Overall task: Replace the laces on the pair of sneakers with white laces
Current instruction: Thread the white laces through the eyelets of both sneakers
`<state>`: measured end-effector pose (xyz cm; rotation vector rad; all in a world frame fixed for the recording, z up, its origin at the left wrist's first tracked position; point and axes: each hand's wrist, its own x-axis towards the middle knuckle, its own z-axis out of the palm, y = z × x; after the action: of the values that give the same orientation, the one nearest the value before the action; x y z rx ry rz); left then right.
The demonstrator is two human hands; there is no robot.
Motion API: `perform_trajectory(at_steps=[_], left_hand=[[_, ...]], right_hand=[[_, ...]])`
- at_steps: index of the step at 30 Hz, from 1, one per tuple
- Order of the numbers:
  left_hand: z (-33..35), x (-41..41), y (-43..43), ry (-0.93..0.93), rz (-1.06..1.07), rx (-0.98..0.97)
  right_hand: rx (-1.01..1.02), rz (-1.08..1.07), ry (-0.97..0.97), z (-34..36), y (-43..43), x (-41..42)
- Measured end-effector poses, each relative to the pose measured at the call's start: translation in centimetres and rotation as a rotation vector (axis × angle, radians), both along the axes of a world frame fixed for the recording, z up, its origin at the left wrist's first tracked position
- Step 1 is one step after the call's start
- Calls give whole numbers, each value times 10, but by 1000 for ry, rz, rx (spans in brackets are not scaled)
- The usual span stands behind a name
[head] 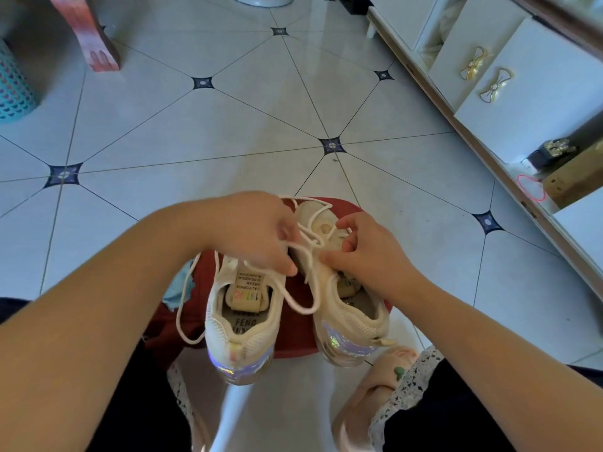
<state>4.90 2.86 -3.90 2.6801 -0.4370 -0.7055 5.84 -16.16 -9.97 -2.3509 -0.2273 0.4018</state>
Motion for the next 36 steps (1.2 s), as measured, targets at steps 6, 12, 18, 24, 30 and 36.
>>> perform_trajectory(at_steps=[6,12,18,24,30,36], left_hand=[[-39,7,-27,-165,165,-120],[-51,9,-35,-208,258,-129],[-9,6,-10,-105,441,-526],[7,-5,7,102,455,-887],[-1,1,-1,-95,307,-271],[-4,7,-23,-388,450,-536]], right_hand=[[-4,12,1,1,0,0],[-19,7,2,-1,1,2],[-38,-16,6,-2,1,2],[-27,-33,33,0,2,2],[2,-22,56,3,1,1],[57,74,223,21,-6,8]])
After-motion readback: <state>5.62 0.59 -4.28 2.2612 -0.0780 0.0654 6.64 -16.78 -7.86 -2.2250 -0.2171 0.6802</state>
